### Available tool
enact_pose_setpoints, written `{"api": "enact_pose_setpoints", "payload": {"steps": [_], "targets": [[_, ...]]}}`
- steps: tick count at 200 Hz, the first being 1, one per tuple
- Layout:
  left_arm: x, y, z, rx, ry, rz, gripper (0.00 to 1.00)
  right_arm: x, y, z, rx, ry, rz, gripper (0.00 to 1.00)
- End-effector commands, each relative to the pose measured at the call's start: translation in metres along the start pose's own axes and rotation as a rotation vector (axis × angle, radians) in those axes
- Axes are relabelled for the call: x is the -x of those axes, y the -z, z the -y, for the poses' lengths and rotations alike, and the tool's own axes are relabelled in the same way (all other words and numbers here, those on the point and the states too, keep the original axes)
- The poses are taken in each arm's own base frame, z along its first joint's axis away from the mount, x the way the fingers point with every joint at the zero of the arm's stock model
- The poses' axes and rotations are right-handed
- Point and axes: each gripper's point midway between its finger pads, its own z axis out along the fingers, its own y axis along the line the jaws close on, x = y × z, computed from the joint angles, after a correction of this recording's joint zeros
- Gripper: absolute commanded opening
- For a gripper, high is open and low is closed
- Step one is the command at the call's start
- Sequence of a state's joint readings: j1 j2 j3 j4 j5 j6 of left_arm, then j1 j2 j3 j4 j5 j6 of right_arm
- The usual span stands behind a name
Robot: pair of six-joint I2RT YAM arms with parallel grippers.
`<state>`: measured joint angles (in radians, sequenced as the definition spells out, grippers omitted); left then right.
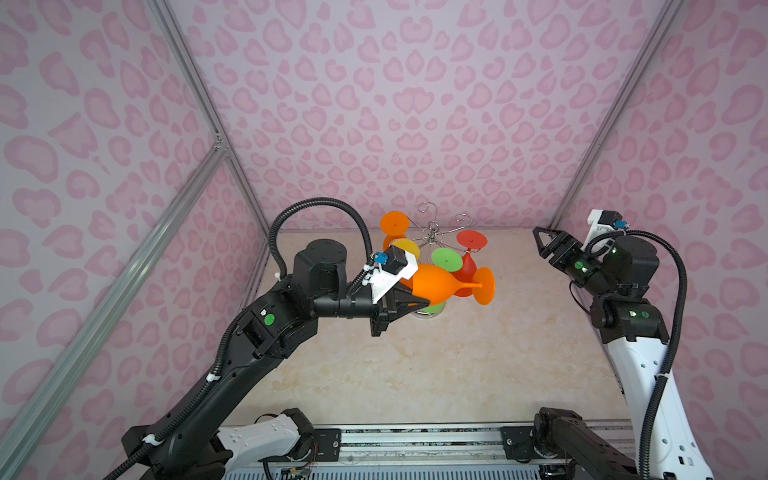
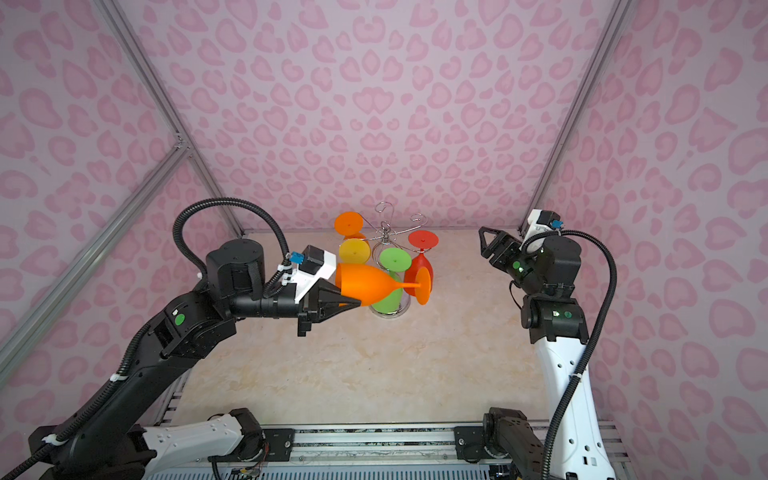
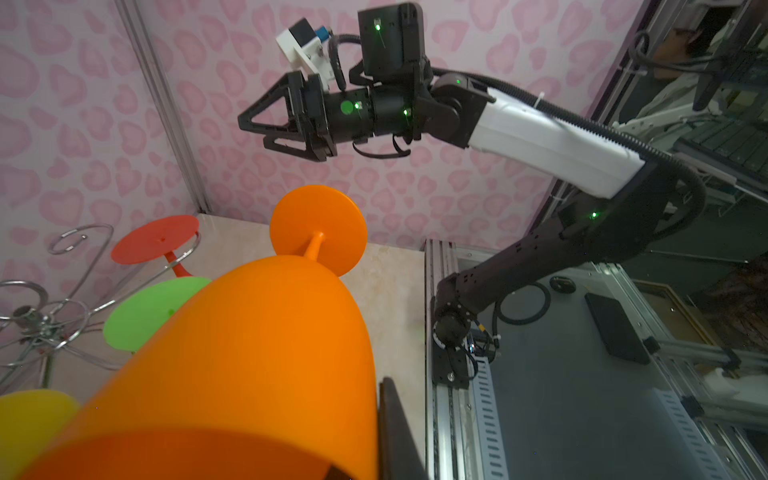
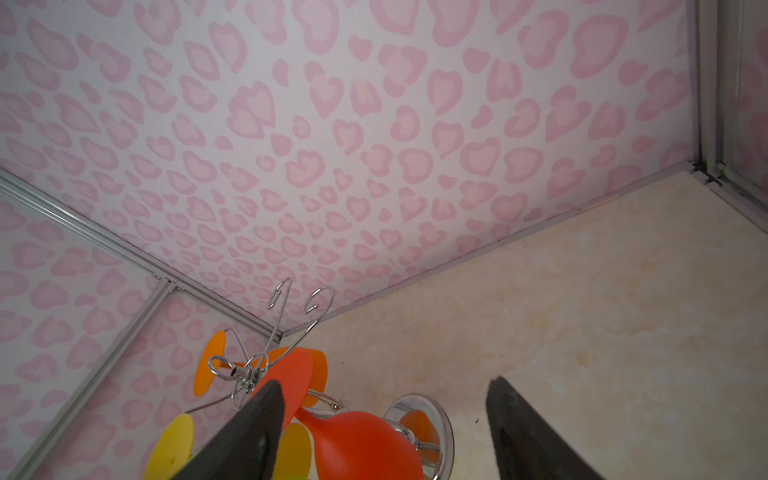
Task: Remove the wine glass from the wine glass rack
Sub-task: 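Lower the orange glass upright onto the table near the rack with the left gripper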
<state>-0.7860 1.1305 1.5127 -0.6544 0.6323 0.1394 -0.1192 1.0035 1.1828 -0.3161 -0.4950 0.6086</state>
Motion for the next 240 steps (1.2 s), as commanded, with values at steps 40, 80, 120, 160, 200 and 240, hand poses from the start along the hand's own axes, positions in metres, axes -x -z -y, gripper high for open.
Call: {"api": "enact_pose_setpoints", "payload": {"steps": [40, 80, 120, 160, 200, 240], "targets": [[-0.112, -0.034, -0.005, 0.138, -0.049, -0.617, 0.02, -0.02, -0.011, 0.028, -0.064, -0.019, -0.05, 0.77], [-0.152, -0.057, -0.015, 0.174, -0.055, -0.837, 0.02, -0.03, -0.018, 0.038, -0.072, -0.042, -0.079, 0.77], [-0.166, -0.072, -0.011, 0.133, -0.063, -0.89, 0.02, -0.038, -0.021, 0.044, -0.082, -0.046, -0.095, 0.77], [-0.194, -0.084, -0.018, 0.135, -0.058, -0.999, 0.02, -0.045, -0.024, 0.051, -0.089, -0.054, -0.109, 0.77], [-0.225, -0.098, -0.023, 0.117, -0.04, -1.105, 0.02, -0.052, -0.026, 0.059, -0.101, -0.064, -0.12, 0.77], [-0.245, -0.106, -0.025, 0.1, -0.029, -1.167, 0.02, -0.055, -0.026, 0.064, -0.11, -0.071, -0.127, 0.77]]}}
